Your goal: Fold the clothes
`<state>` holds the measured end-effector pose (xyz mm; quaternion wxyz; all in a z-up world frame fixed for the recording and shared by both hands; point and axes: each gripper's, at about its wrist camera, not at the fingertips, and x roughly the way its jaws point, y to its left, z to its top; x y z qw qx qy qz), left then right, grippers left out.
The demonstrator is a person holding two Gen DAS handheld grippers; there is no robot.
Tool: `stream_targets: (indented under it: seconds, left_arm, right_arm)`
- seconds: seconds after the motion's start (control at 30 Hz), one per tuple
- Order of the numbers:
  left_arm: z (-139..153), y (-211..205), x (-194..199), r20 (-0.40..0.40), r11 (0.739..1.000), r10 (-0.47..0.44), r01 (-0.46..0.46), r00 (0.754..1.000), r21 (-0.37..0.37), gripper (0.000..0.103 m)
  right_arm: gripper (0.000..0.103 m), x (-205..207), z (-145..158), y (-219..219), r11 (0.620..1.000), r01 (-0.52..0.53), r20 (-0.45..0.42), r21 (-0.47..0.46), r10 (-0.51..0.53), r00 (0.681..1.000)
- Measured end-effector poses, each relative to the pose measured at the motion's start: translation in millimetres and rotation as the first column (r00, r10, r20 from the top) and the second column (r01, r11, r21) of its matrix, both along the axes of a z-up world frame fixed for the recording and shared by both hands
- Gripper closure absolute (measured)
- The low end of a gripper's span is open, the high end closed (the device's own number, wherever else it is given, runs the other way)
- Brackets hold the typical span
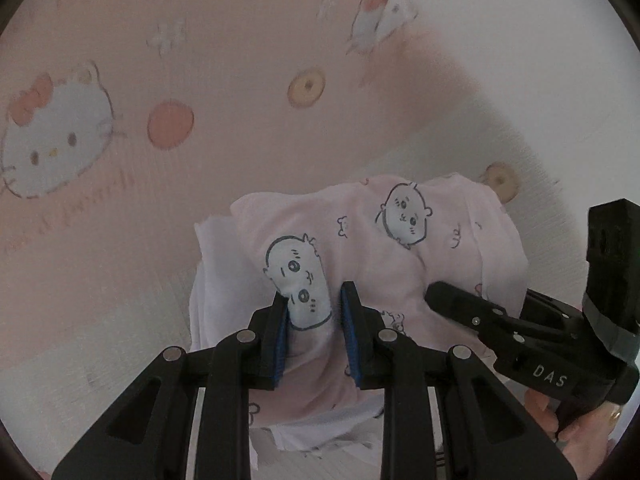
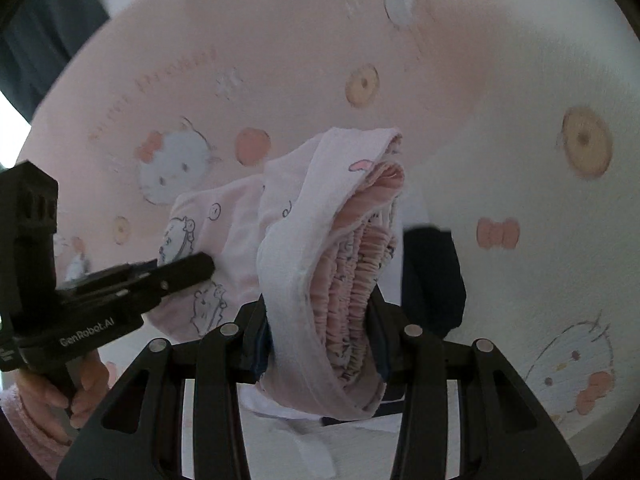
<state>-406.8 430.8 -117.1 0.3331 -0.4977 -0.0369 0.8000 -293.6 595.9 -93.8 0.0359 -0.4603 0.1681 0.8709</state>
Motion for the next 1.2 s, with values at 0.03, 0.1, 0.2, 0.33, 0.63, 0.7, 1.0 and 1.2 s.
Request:
stream_targets:
  seconds: [0.03,0.1,0.2,0.33,0.63,0.7,1.0,1.2]
  left_arm:
    - [-6,4,-3,0.007,1.000,-0.003,0.003,1.000,-0.012,0.073]
    - [-14,6,-10,0.011,1.000,-0.016,0.016,1.000,-0.023,0.063]
    - [-12,-2,-15,-0.009,0.998,-0.028,0.028,1.000,-0.052,0.046]
    - [21,-16,-3,-0.221,0.998,0.010,-0.024,0.975,-0.063,0.046]
    - [-12,33,27,-0.283,0.981,-0.159,0.120,0.946,-0.150,0.055]
    - [-19,22,20,-0.248,0.986,-0.144,0.119,0.958,-0.113,0.053]
    - [-12,-6,16,-0.244,0.991,-0.103,0.078,0.964,-0.110,0.046]
    - [31,-61,16,-0.223,0.997,0.045,-0.058,0.974,-0.050,0.046]
  right_arm:
    - [0.062,-3,-10,3,1.000,0.007,0.013,-0.005,-0.007,1.000]
    - [0.057,-6,-29,11,0.999,0.028,0.033,-0.026,-0.027,0.999]
    - [0.042,0,-46,35,0.983,0.093,0.031,-0.160,-0.090,0.996]
    - [0.039,26,-28,57,0.963,0.201,-0.041,-0.178,-0.212,0.976]
    - [0.042,3,-26,2,0.982,0.082,-0.073,0.168,-0.070,0.995]
    - [0.041,2,-39,11,0.990,0.062,-0.057,0.130,-0.055,0.997]
    - [0.037,35,-14,49,0.977,0.150,-0.100,-0.150,-0.166,0.981]
    - [0.027,46,20,28,0.985,0.171,-0.072,0.013,-0.170,0.983]
